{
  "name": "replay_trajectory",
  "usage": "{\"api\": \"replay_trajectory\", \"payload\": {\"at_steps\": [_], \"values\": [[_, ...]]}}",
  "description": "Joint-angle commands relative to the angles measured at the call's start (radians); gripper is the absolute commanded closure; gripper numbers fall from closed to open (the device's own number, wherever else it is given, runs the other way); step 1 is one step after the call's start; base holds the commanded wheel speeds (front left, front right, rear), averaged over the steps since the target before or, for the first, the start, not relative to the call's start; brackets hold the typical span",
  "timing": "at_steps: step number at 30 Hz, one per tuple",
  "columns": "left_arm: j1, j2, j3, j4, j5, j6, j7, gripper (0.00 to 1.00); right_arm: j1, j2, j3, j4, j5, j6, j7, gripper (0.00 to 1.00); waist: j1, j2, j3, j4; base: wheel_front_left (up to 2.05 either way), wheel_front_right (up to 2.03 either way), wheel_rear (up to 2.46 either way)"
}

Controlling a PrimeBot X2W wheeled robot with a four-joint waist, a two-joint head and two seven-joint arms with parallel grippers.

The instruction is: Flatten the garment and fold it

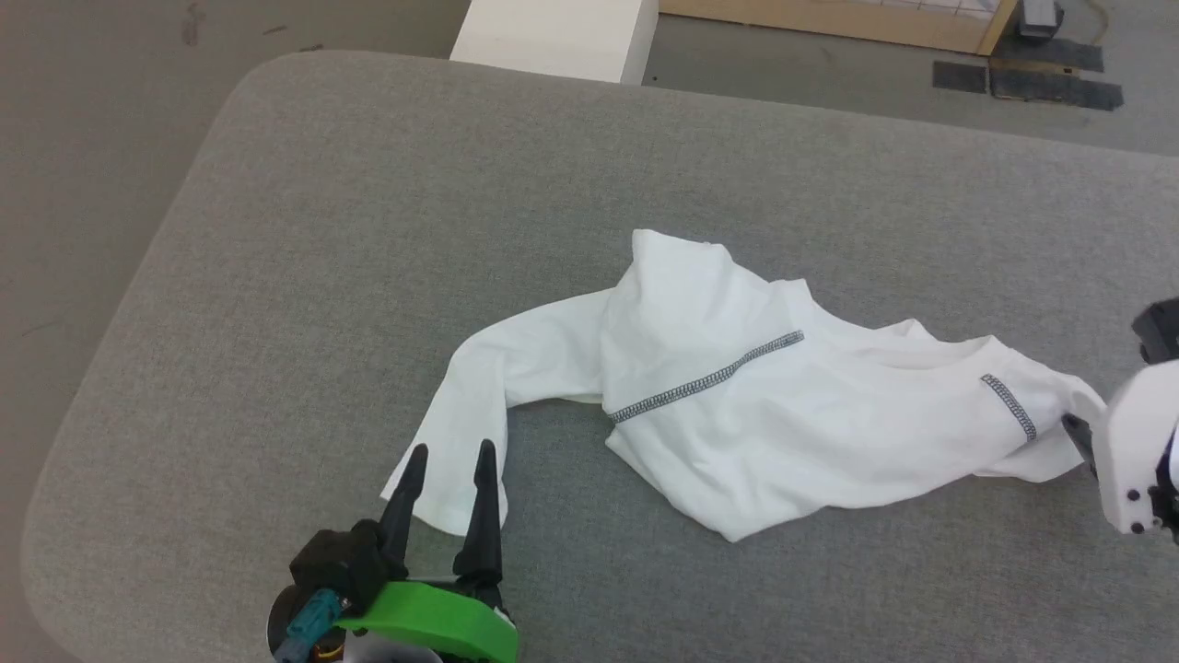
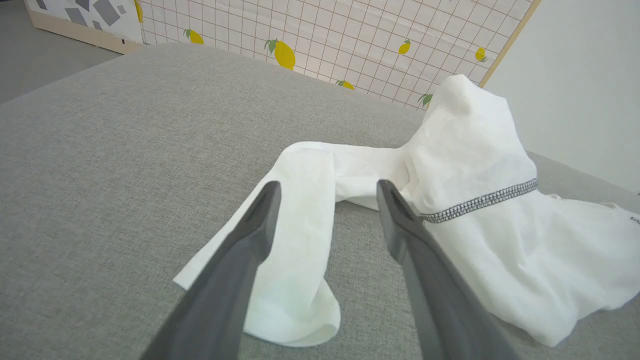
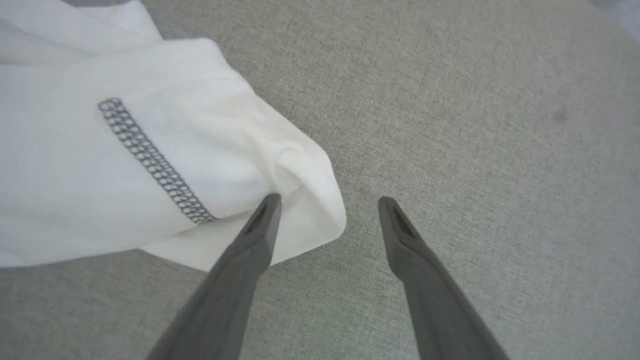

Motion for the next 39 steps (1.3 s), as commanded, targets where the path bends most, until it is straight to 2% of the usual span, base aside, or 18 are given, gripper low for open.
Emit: {"api": "replay_trajectory", "payload": {"at_steps": [1, 6, 12, 13, 14, 15, 19, 22, 23, 25, 30, 35, 37, 39], "values": [[-0.01, -0.002, 0.006, -0.007, -0.01, 0.003, -0.004, 0.0, 0.031, 0.017, -0.029, -0.006, -0.003, -0.002, 0.012, 0.0, 0.0, 0.0, 0.014, 0.01, 0.0, 0.0, 0.0], [-0.011, -0.002, 0.016, -0.007, -0.005, 0.003, -0.004, 0.0, 0.08, 0.043, -0.086, -0.029, -0.028, -0.002, -0.002, 0.0, 0.0, 0.0, 0.038, 0.007, 0.0, 0.0, 0.0], [-0.025, -0.002, 0.015, -0.01, -0.006, 0.002, -0.004, 0.0, 0.069, 0.11, -0.123, -0.004, -0.073, -0.002, -0.107, 0.0, 0.0, 0.0, 0.053, 0.001, 0.0, 0.0, 0.0], [-0.028, -0.002, 0.014, -0.01, -0.006, 0.002, -0.004, 0.0, 0.064, 0.118, -0.123, 0.006, -0.082, -0.002, -0.119, 0.38, 0.0, 0.0, 0.055, 0.0, 0.0, 0.0, 0.0], [-0.03, -0.002, 0.013, -0.01, -0.006, 0.002, -0.004, 0.0, 0.058, 0.124, -0.122, 0.01, -0.085, -0.002, -0.13, 0.64, 0.0, 0.0, 0.056, -0.001, 0.0, 0.0, 0.0], [-0.033, -0.002, 0.012, -0.01, -0.005, 0.003, -0.004, 0.0, 0.05, 0.13, -0.125, 0.013, -0.088, -0.002, -0.145, 1.0, 0.0, 0.0, 0.057, -0.001, 0.0, 0.0, 0.0], [-0.035, -0.002, 0.014, -0.008, -0.005, 0.005, -0.004, 0.0, 0.024, 0.125, -0.136, -0.001, -0.097, -0.002, -0.173, 1.0, 0.0, 0.0, 0.05, -0.005, 0.0, 0.0, 0.0], [-0.029, -0.002, 0.018, -0.008, -0.008, 0.008, -0.004, 0.0, 0.004, 0.094, -0.132, -0.046, -0.095, -0.002, -0.177, 1.0, 0.0, 0.0, 0.039, -0.012, 0.0, 0.0, 0.0], [-0.023, -0.002, 0.022, -0.009, -0.014, 0.01, -0.004, 0.0, -0.015, 0.053, -0.12, -0.097, -0.093, -0.002, -0.166, 1.0, 0.0, 0.0, 0.028, -0.018, 0.0, 0.0, 0.0], [-0.019, -0.002, 0.023, -0.01, -0.019, 0.011, -0.004, 0.0, -0.036, 0.016, -0.111, -0.145, -0.089, -0.002, -0.147, 1.0, 0.0, 0.0, 0.019, -0.024, 0.0, 0.0, 0.0], [-0.017, -0.002, 0.014, -0.014, -0.036, 0.016, -0.004, 0.0, -0.111, -0.122, -0.063, -0.279, -0.094, -0.002, -0.081, 1.0, 0.0, 0.0, 0.007, -0.028, 0.0, 0.0, 0.0], [-0.021, -0.002, 0.003, -0.014, -0.049, 0.018, -0.004, 0.0, -0.217, -0.268, 0.05, -0.361, -0.142, -0.002, -0.055, 1.0, 0.0, 0.0, 0.01, -0.021, 0.0, 0.0, 0.0], [-0.021, -0.002, 0.002, -0.012, -0.051, 0.018, -0.004, 0.0, -0.263, -0.285, 0.11, -0.377, -0.147, -0.002, -0.058, 1.0, 0.0, 0.0, 0.011, -0.017, 0.0, 0.0, 0.0], [-0.021, -0.002, 0.001, -0.009, -0.053, 0.017, -0.004, 0.0, -0.302, -0.268, 0.178, -0.38, -0.136, -0.002, -0.063, 1.0, 0.0, 0.0, 0.011, -0.012, 0.0, 0.0, 0.0]]}}
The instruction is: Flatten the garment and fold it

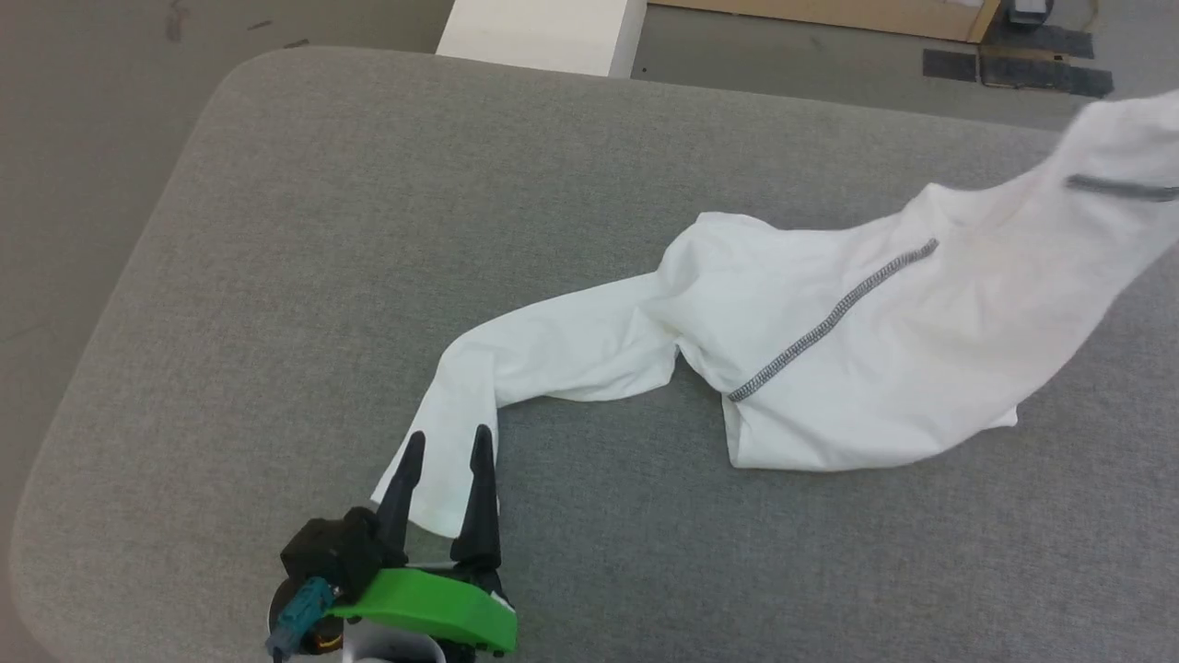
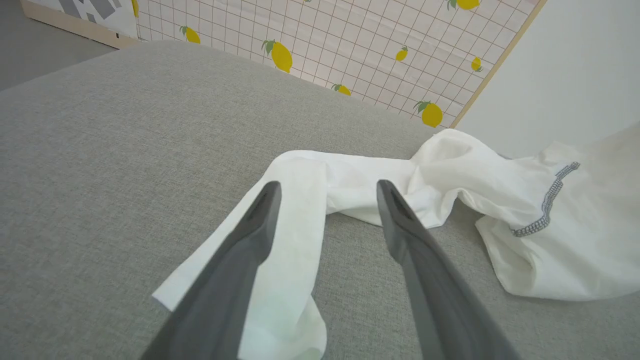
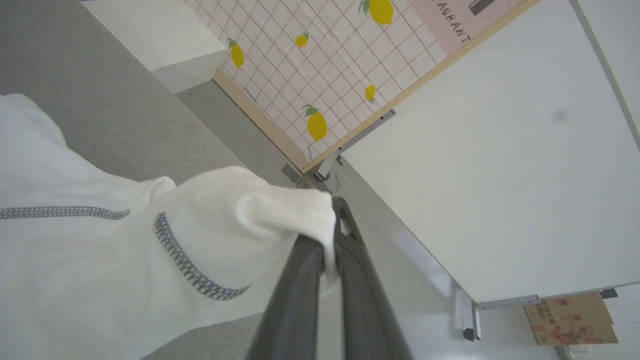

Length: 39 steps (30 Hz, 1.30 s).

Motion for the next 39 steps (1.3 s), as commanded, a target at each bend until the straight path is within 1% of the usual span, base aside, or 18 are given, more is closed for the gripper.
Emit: {"api": "replay_trajectory", "payload": {"at_steps": [1, 5, 8, 10, 14, 15, 16, 17, 18, 20, 22, 26, 27, 30, 32, 34, 36, 39], "values": [[-0.002, -0.002, 0.001, 0.002, -0.008, 0.006, -0.004, 0.0, -0.024, 0.028, 0.057, -0.003, 0.01, -0.002, -0.008, 1.0, 0.0, -0.0001, 0.0, 0.005, 0.0, 0.0, 0.0], [-0.002, -0.002, -0.001, 0.009, -0.009, 0.004, -0.004, 0.0, -0.049, 0.119, 0.235, 0.021, 0.053, -0.002, -0.026, 1.0, 0.0, -0.0001, -0.003, 0.014, 0.0, 0.0, 0.0], [-0.003, -0.002, -0.005, 0.013, -0.008, 0.002, -0.004, 0.0, -0.037, 0.196, 0.37, 0.068, 0.096, -0.002, -0.048, 1.0, 0.0, -0.0001, -0.006, 0.022, 0.0, 0.0, 0.0], [-0.003, -0.002, -0.006, 0.016, -0.006, 0.002, -0.004, 0.0, -0.026, 0.235, 0.447, 0.106, 0.117, -0.002, -0.07, 1.0, 0.0, -0.0001, -0.007, 0.026, 0.0, 0.0, 0.0], [-0.003, -0.002, -0.009, 0.021, -0.004, 0.0, -0.004, 0.0, -0.003, 0.291, 0.559, 0.179, 0.147, -0.002, -0.12, 1.0, 0.0, -0.0001, -0.01, 0.032, 0.0, 0.0, 0.0], [-0.002, -0.002, -0.009, 0.022, -0.004, 0.0, -0.004, 0.0, 0.002, 0.302, 0.574, 0.194, 0.157, -0.002, -0.132, 1.0, 0.0, -0.0001, -0.011, 0.031, 0.0, 0.0, 0.0], [0.001, -0.002, -0.008, 0.024, -0.004, -0.001, -0.004, 0.0, 0.008, 0.315, 0.586, 0.213, 0.166, -0.002, -0.146, 0.82, 0.0, -0.0001, -0.013, 0.03, 0.0, 0.0, 0.0], [0.005, -0.002, -0.01, 0.029, -0.004, -0.001, -0.004, 0.0, 0.012, 0.327, 0.603, 0.244, 0.176, -0.002, -0.162, 0.0, 0.0, -0.0001, -0.02, 0.026, 0.0, 0.0, 0.0], [0.006, -0.002, -0.011, 0.03, -0.004, -0.001, -0.004, 0.0, 0.015, 0.333, 0.599, 0.255, 0.187, -0.002, -0.169, 0.0, 0.0, -0.0001, -0.024, 0.024, 0.0, 0.0, 0.0], [0.012, -0.002, -0.011, 0.033, -0.005, -0.001, -0.004, 0.0, 0.018, 0.342, 0.577, 0.271, 0.212, -0.002, -0.175, 0.0, 0.0, -0.0001, -0.036, 0.017, 0.0, 0.0, 0.0], [0.019, -0.002, -0.008, 0.035, -0.003, 0.0, -0.004, 0.0, 0.023, 0.349, 0.527, 0.267, 0.242, -0.002, -0.18, 0.0, 0.0, -0.0001, -0.047, 0.009, 0.0, 0.0, 0.0], [0.031, -0.002, 0.0, 0.034, 0.001, 0.001, -0.004, 0.0, 0.071, 0.376, 0.345, 0.232, 0.336, -0.002, -0.157, 0.0, 0.0, -0.0001, -0.065, -0.006, 0.0, 0.0, 0.0], [0.035, -0.002, 0.003, 0.032, 0.003, 0.001, -0.004, 0.0, 0.089, 0.384, 0.285, 0.214, 0.357, -0.002, -0.144, 0.0, 0.0, -0.0001, -0.067, -0.011, 0.0, 0.0, 0.0], [0.044, -0.002, 0.01, 0.027, 0.009, -0.001, -0.004, 0.0, 0.14, 0.392, 0.129, 0.145, 0.381, -0.002, -0.106, 0.0, 0.0, -0.0001, -0.066, -0.023, 0.0, 0.0, 0.0], [0.046, -0.002, 0.014, 0.023, 0.011, -0.003, -0.004, 0.0, 0.179, 0.402, 0.026, 0.107, 0.381, -0.002, -0.08, 0.0, 0.0, -0.0001, -0.06, -0.03, 0.0, 0.0, 0.0], [0.043, -0.002, 0.016, 0.02, 0.014, -0.005, -0.004, 0.0, 0.213, 0.391, -0.057, 0.072, 0.342, -0.002, -0.062, 0.0, 0.0, -0.0001, -0.049, -0.034, 0.0, 0.0, 0.0], [0.036, -0.002, 0.015, 0.018, 0.015, -0.007, -0.004, 0.0, 0.25, 0.374, -0.119, 0.052, 0.288, -0.002, -0.051, 0.0, 0.0, -0.0001, -0.035, -0.037, 0.0, 0.0, 0.0], [0.023, -0.002, 0.011, 0.014, 0.016, -0.009, -0.004, 0.0, 0.307, 0.365, -0.188, 0.066, 0.239, -0.002, -0.037, 0.0, 0.0, -0.0001, -0.013, -0.036, 0.0, 0.0, 0.0]]}}
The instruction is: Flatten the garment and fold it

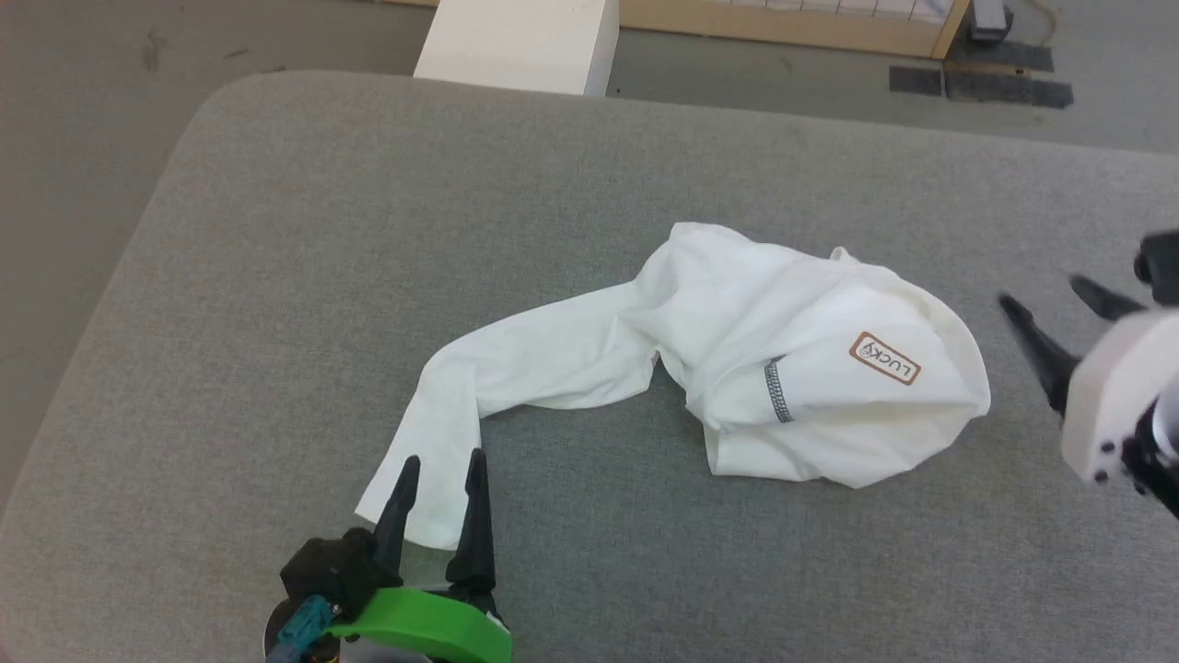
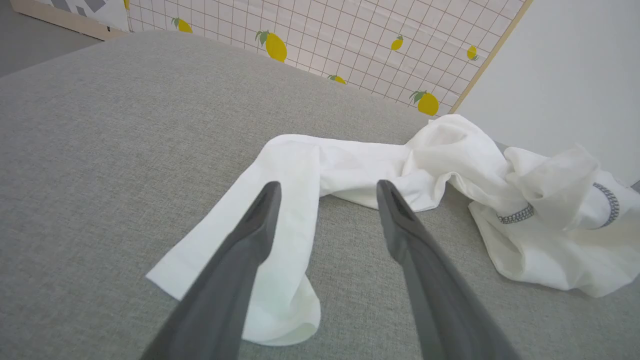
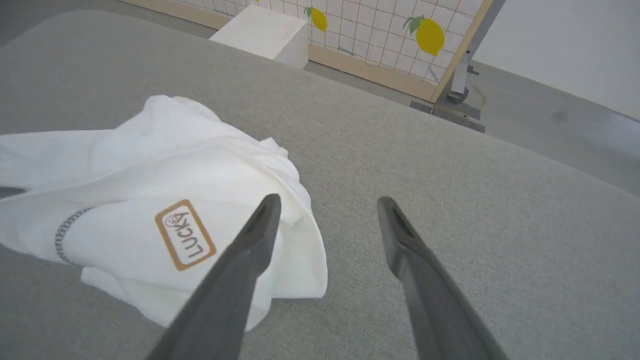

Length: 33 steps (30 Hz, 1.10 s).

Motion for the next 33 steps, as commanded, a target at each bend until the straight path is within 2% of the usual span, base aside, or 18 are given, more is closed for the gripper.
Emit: {"api": "replay_trajectory", "payload": {"at_steps": [1, 7, 15, 16, 17, 18, 24, 29, 33], "values": [[-0.017, -0.002, -0.002, -0.003, 0.007, -0.007, -0.004, 0.0, 0.034, -0.016, -0.004, 0.011, -0.034, -0.001, 0.005, 0.0, 0.0, 0.0, 0.025, 0.001, 0.0, 0.0, 0.0], [-0.04, -0.002, -0.004, -0.004, 0.015, -0.007, -0.004, 0.0, 0.062, -0.011, -0.002, 0.096, -0.045, -0.001, -0.006, 0.0, 0.0, 0.0, 0.064, 0.012, 0.0, 0.0, 0.0], [-0.066, -0.002, -0.008, -0.006, 0.024, -0.009, -0.004, 0.0, -0.009, -0.013, 0.079, 0.249, -0.062, -0.001, -0.082, 0.0, 0.0, 0.0, 0.103, 0.038, 0.0, 0.0, 0.0], [-0.067, -0.002, -0.008, -0.005, 0.025, -0.009, -0.004, 0.0, -0.018, -0.012, 0.091, 0.271, -0.06, -0.001, -0.09, 0.02, 0.0, 0.0, 0.105, 0.04, 0.0, 0.0, 0.0], [-0.068, -0.002, -0.007, -0.005, 0.025, -0.009, -0.004, 0.0, -0.03, -0.007, 0.097, 0.298, -0.052, -0.001, -0.1, 0.54, 0.0, 0.0, 0.107, 0.041, 0.0, 0.0, 0.0], [-0.068, -0.002, -0.006, -0.006, 0.024, -0.005, -0.004, 0.0, -0.055, -0.003, 0.098, 0.356, -0.056, -0.001, -0.132, 1.0, 0.0, 0.0, 0.108, 0.043, 0.0, 0.0, 0.0], [-0.059, -0.002, 0.005, -0.007, 0.018, 0.003, -0.004, 0.0, -0.095, -0.027, 0.087, 0.366, -0.06, -0.001, -0.191, 1.0, 0.0, 0.0, 0.094, 0.017, 0.0, 0.0, 0.0], [-0.054, -0.002, 0.007, -0.006, 0.01, 0.004, -0.004, 0.0, -0.135, -0.072, 0.031, 0.244, -0.045, -0.001, -0.192, 1.0, 0.0, 0.0, 0.066, -0.018, 0.0, 0.0, 0.0], [-0.046, -0.002, 0.008, -0.004, 0.008, 0.006, -0.004, 0.0, -0.142, -0.11, -0.056, 0.108, -0.047, -0.001, -0.154, 1.0, 0.0, 0.0, 0.047, -0.042, 0.0, 0.0, 0.0]]}}
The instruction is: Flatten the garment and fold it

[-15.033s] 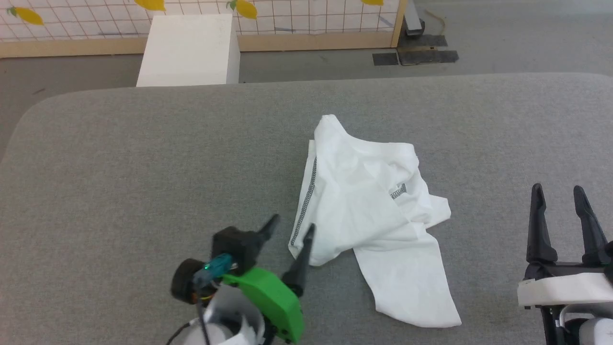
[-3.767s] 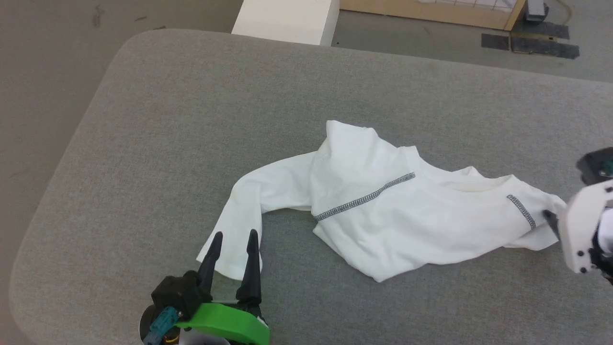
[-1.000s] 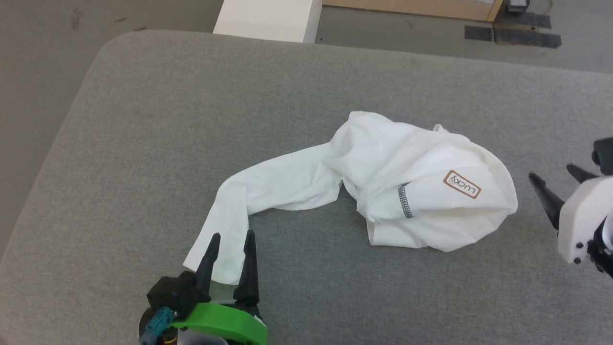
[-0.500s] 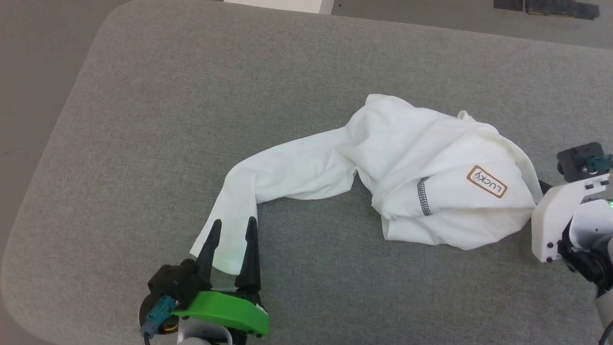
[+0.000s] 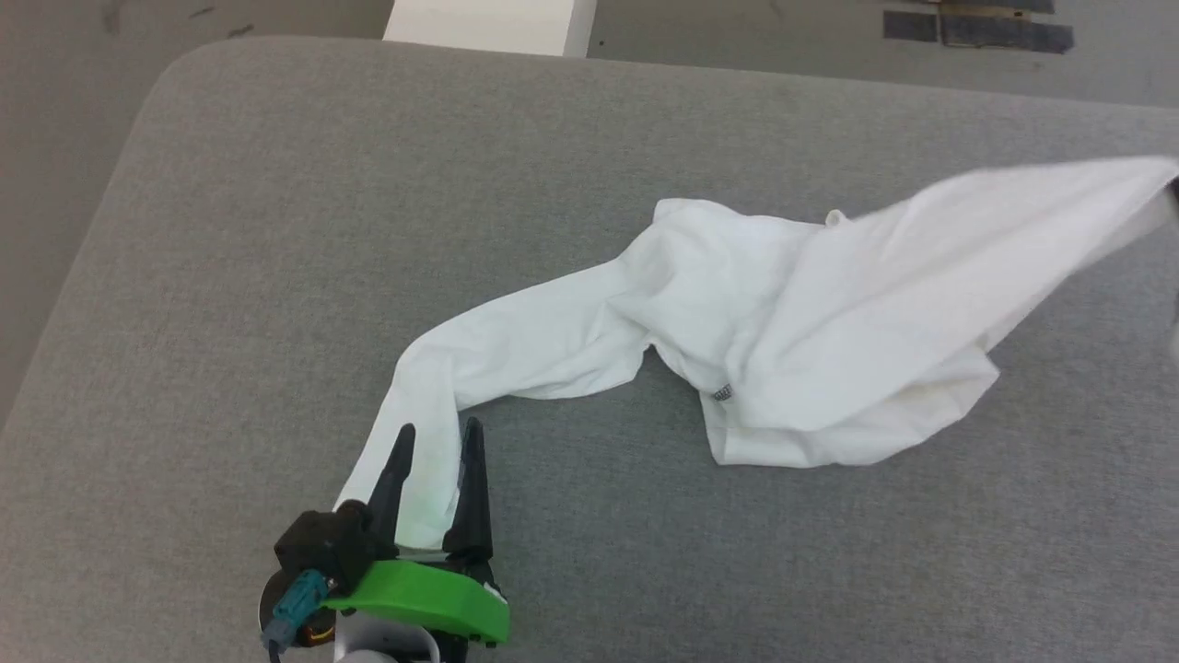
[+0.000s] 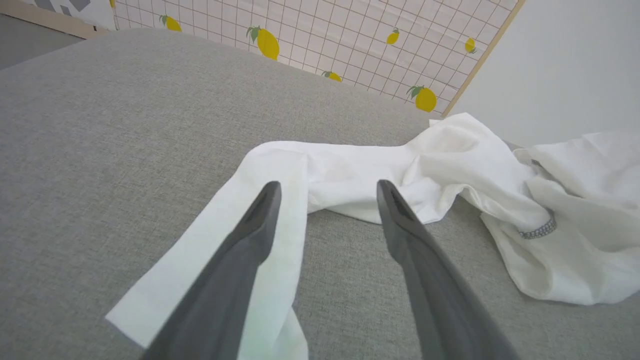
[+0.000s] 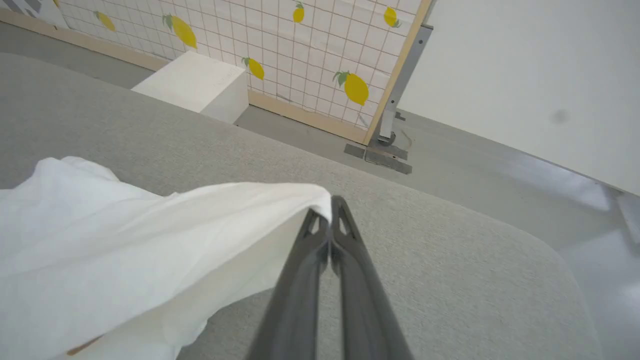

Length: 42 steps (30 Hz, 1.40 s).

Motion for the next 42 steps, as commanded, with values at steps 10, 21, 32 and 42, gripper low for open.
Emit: {"api": "replay_trajectory", "payload": {"at_steps": [10, 21, 32, 42], "values": [[0.024, -0.002, 0.007, 0.006, 0.003, -0.001, -0.004, 0.0, 0.185, 0.03, -0.377, -0.299, -0.047, -0.002, 0.102, 1.0, 0.0, 0.0, -0.034, -0.051, 0.0, 0.0, 0.0], [0.039, -0.002, 0.025, 0.022, 0.034, -0.021, -0.004, 0.0, 0.525, 0.187, -0.684, -0.222, -0.143, -0.002, 0.034, 1.0, 0.0, 0.0, -0.039, -0.072, 0.0, 0.0, 0.0], [0.044, -0.002, 0.032, 0.029, 0.051, -0.031, -0.004, 0.0, 0.483, 0.203, -0.587, -0.024, -0.2, -0.002, -0.094, 0.0, 0.0, 0.0, -0.065, -0.098, 0.0, 0.0, 0.0], [0.04, -0.002, 0.027, 0.017, 0.035, -0.022, -0.004, 0.0, 0.337, 0.141, -0.358, -0.187, -0.115, -0.002, -0.076, 0.0, 0.0, 0.0, -0.059, -0.082, 0.0, 0.0, 0.0]]}}
